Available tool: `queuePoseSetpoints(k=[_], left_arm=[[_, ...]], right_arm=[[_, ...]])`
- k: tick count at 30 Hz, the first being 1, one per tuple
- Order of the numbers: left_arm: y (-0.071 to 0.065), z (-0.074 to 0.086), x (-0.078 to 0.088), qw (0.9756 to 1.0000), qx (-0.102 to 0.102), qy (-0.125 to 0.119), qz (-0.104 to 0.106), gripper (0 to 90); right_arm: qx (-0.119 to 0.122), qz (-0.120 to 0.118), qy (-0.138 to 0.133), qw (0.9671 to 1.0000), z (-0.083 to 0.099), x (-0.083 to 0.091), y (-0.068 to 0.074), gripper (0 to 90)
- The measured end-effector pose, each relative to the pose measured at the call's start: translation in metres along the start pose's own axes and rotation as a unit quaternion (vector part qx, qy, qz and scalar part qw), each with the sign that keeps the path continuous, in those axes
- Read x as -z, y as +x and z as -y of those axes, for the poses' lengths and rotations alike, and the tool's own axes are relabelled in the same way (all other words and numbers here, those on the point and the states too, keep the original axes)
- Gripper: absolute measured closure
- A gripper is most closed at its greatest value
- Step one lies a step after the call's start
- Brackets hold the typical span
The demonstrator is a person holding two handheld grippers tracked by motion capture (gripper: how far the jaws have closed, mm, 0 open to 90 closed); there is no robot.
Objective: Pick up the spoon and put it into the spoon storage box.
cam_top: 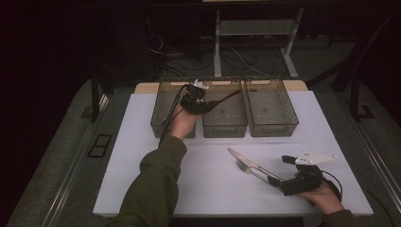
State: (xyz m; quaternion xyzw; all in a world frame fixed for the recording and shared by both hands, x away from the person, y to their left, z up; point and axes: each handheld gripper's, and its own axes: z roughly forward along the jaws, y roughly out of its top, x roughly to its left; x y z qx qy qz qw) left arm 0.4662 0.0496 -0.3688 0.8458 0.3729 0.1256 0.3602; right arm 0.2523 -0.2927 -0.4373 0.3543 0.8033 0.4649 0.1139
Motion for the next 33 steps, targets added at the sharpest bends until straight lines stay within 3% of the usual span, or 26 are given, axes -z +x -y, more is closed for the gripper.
queuePoseSetpoints(k=[4, 8, 10, 17, 24, 29, 33], left_arm=[[-0.001, 0.001, -0.008, 0.9998, 0.003, 0.018, -0.001, 78.3], [-0.001, 0.003, -0.012, 0.9997, 0.011, 0.021, 0.009, 77.1], [-0.002, 0.002, -0.011, 0.9997, 0.01, 0.02, 0.009, 71.1], [-0.004, 0.0, -0.004, 0.9996, 0.014, -0.009, 0.023, 64.2], [-0.009, -0.001, 0.012, 0.9981, -0.01, -0.037, 0.048, 57.2], [-0.014, 0.001, 0.026, 0.9954, -0.026, -0.064, 0.066, 52.6], [-0.022, 0.006, 0.038, 0.9937, -0.043, -0.073, 0.074, 48.2]], right_arm=[[-0.002, 0.0, -0.001, 1.0, 0.0, 0.001, 0.0, 0.2], [0.0, 0.0, -0.003, 1.0, 0.0, 0.001, 0.0, 0.2], [0.002, 0.0, -0.002, 1.0, 0.0, 0.001, 0.0, 0.2], [0.002, -0.001, -0.001, 1.0, 0.0, 0.0, 0.0, 0.2], [0.001, -0.001, 0.0, 1.0, 0.0, 0.0, 0.001, 0.2], [0.001, -0.001, 0.0, 1.0, 0.0, 0.0, 0.001, 0.2], [0.001, -0.002, 0.002, 1.0, 0.0, 0.0, 0.001, 0.2]])
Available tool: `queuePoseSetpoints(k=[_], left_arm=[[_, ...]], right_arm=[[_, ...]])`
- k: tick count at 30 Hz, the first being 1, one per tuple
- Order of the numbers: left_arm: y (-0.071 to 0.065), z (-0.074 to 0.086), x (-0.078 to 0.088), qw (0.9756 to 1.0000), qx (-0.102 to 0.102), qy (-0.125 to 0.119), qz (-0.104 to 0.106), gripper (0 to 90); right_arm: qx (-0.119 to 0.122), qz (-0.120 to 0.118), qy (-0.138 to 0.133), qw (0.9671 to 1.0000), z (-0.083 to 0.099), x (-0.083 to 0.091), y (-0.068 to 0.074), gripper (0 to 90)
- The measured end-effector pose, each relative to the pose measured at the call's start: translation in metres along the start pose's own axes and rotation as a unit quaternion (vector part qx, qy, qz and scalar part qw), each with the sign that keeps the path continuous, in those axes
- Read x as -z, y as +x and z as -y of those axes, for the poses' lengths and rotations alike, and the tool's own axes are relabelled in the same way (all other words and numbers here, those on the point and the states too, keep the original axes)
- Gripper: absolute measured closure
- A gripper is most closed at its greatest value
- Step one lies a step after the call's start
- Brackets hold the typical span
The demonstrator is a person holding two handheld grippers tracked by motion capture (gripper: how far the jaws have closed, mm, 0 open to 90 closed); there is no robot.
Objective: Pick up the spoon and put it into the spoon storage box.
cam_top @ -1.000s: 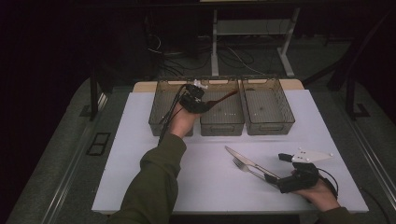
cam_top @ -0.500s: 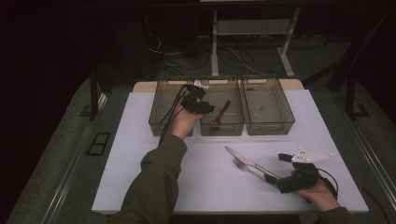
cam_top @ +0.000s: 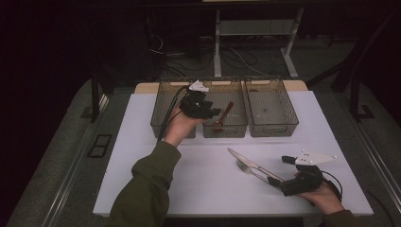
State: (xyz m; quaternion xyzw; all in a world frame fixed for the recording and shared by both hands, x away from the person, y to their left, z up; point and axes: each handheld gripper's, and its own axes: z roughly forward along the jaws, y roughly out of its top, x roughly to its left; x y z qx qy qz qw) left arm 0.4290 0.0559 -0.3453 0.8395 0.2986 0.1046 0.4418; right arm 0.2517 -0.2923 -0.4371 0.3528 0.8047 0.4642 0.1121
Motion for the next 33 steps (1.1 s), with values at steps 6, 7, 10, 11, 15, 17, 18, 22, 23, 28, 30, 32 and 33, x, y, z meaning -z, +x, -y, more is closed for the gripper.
queuePoseSetpoints(k=[6, 7, 10, 11, 15, 17, 18, 22, 23, 28, 30, 32, 33], left_arm=[[-0.013, 0.01, 0.017, 0.9994, -0.012, -0.022, 0.023, 43.5], [-0.015, 0.013, 0.02, 0.9992, -0.01, -0.026, 0.028, 43.0], [-0.02, 0.024, 0.026, 0.9989, -0.013, -0.03, 0.034, 41.2], [-0.022, 0.028, 0.028, 0.9987, -0.016, -0.032, 0.036, 40.8], [-0.029, 0.046, 0.036, 0.9985, -0.017, -0.034, 0.038, 37.9], [-0.032, 0.056, 0.039, 0.9985, -0.015, -0.035, 0.038, 35.9], [-0.034, 0.061, 0.04, 0.9985, -0.015, -0.034, 0.039, 35.7], [-0.04, 0.082, 0.046, 0.9986, -0.013, -0.037, 0.037, 33.4], [-0.041, 0.088, 0.047, 0.9985, -0.012, -0.039, 0.035, 32.3], [-0.048, 0.11, 0.054, 0.9984, -0.018, -0.043, 0.032, 27.7], [-0.051, 0.117, 0.058, 0.9983, -0.019, -0.048, 0.026, 26.1], [-0.053, 0.125, 0.061, 0.9982, -0.017, -0.055, 0.02, 22.7], [-0.054, 0.129, 0.063, 0.9981, -0.017, -0.057, 0.015, 20.6]], right_arm=[[0.0, 0.001, 0.0, 1.0, 0.0, 0.0, 0.0, 0.2], [0.0, 0.001, 0.0, 1.0, 0.0, 0.0, 0.0, 0.2], [0.001, 0.001, 0.001, 1.0, 0.0, -0.001, 0.0, 0.2], [0.001, 0.001, 0.0, 1.0, 0.0, -0.001, 0.0, 0.2], [-0.001, 0.002, 0.002, 1.0, 0.0, -0.001, 0.001, 0.2], [-0.001, 0.002, 0.002, 1.0, 0.0, -0.001, 0.001, 0.2], [-0.001, 0.002, 0.002, 1.0, 0.0, -0.001, 0.001, 0.2], [-0.001, 0.002, 0.002, 1.0, 0.0, -0.001, 0.001, 0.2], [-0.001, 0.002, 0.002, 1.0, 0.0, -0.001, 0.001, 0.2], [-0.002, 0.002, 0.002, 1.0, 0.0, -0.001, 0.001, 0.2], [-0.001, 0.003, 0.001, 1.0, 0.0, -0.001, 0.001, 0.2], [-0.002, 0.001, 0.002, 1.0, 0.0, 0.0, 0.001, 0.2], [-0.001, 0.001, 0.001, 1.0, 0.0, 0.0, 0.0, 0.2]])
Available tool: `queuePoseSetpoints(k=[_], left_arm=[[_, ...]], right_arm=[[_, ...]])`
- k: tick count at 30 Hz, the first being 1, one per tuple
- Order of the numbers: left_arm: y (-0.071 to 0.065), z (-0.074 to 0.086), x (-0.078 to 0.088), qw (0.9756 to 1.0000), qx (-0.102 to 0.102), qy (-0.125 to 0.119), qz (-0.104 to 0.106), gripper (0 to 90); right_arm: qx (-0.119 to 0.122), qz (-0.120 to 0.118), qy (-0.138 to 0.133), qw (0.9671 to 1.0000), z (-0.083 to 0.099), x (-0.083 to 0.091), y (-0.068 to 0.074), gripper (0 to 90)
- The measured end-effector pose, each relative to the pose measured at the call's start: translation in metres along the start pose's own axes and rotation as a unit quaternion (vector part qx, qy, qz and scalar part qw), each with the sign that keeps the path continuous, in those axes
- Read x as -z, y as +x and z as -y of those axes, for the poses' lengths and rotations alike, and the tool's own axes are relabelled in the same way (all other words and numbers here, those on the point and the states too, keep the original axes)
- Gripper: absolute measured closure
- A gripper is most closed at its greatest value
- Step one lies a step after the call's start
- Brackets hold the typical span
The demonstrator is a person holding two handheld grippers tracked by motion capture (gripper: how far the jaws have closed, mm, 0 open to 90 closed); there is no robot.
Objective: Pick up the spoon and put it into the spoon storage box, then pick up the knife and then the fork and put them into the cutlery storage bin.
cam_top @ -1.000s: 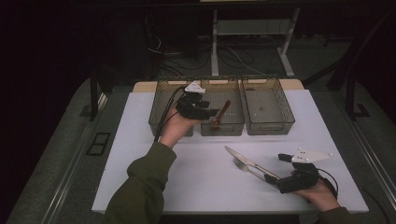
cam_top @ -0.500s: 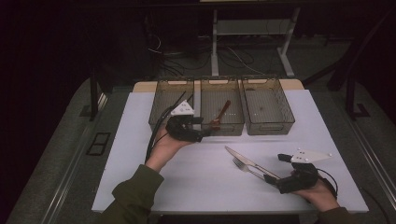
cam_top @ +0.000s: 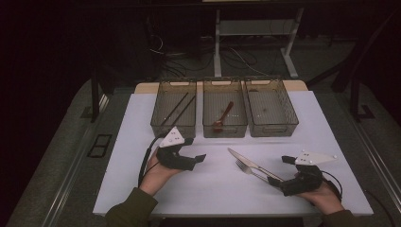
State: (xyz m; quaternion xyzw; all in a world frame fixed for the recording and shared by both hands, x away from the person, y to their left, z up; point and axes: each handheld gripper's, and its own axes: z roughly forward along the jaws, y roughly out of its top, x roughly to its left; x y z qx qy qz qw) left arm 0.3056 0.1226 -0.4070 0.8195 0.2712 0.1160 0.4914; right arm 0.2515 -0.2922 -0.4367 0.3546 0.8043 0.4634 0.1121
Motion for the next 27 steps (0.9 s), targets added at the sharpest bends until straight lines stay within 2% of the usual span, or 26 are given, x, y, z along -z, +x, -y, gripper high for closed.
queuePoseSetpoints(k=[6, 12, 14, 18, 23, 27], left_arm=[[-0.001, 0.019, 0.013, 0.9996, 0.001, -0.021, -0.017, 10.8], [-0.001, 0.033, 0.022, 0.9999, 0.006, -0.011, -0.005, 0.3], [-0.002, 0.036, 0.025, 0.9999, 0.006, -0.009, -0.002, 0.0], [-0.005, 0.042, 0.027, 0.9998, 0.02, -0.002, 0.009, 0.0], [-0.008, 0.049, 0.024, 0.9997, 0.014, 0.019, 0.011, 0.0], [-0.007, 0.05, 0.023, 0.9997, 0.008, 0.021, 0.012, 0.0]], right_arm=[[0.0, 0.001, -0.002, 1.0, 0.0, 0.001, 0.0, 0.2], [0.001, 0.001, 0.002, 1.0, -0.001, 0.001, 0.0, 0.2], [0.0, 0.003, 0.003, 1.0, -0.001, 0.002, -0.001, 0.2], [-0.001, 0.001, 0.007, 1.0, -0.003, 0.004, -0.002, 0.2], [0.003, -0.001, 0.016, 0.9999, -0.008, 0.006, -0.002, 0.2], [0.0, 0.0, 0.027, 0.9996, -0.014, 0.006, -0.004, 0.2]])
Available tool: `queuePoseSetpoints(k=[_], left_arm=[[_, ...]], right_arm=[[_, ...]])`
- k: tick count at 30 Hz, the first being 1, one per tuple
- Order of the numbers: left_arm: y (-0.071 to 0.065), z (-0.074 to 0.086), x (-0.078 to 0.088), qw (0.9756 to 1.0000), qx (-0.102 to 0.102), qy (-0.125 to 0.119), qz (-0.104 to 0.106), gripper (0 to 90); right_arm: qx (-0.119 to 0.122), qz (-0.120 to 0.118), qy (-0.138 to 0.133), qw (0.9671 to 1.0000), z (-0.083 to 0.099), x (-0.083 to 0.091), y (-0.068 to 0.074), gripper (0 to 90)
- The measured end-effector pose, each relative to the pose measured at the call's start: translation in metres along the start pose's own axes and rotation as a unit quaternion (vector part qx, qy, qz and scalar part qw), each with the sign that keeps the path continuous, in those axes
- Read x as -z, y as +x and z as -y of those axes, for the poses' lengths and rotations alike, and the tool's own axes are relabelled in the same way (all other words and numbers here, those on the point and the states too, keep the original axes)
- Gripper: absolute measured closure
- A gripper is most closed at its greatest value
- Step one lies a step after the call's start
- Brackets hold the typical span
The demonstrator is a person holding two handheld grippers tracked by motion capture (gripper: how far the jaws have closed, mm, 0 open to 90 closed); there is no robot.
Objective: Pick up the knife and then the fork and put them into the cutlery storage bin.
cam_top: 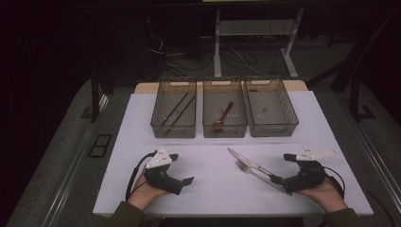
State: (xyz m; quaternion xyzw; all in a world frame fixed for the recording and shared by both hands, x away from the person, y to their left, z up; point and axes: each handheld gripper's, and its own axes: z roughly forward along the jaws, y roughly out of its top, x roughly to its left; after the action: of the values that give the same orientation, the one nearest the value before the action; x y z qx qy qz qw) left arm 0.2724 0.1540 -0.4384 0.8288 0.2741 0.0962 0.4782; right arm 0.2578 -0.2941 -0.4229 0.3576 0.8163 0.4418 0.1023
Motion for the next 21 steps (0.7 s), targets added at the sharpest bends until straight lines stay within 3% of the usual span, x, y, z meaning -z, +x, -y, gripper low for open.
queuePoseSetpoints(k=[21], left_arm=[[0.002, -0.001, 0.003, 0.9999, 0.005, -0.008, 0.011, 0.0]], right_arm=[[0.02, 0.027, 0.075, 0.9967, -0.045, -0.029, -0.006, 0.3]])
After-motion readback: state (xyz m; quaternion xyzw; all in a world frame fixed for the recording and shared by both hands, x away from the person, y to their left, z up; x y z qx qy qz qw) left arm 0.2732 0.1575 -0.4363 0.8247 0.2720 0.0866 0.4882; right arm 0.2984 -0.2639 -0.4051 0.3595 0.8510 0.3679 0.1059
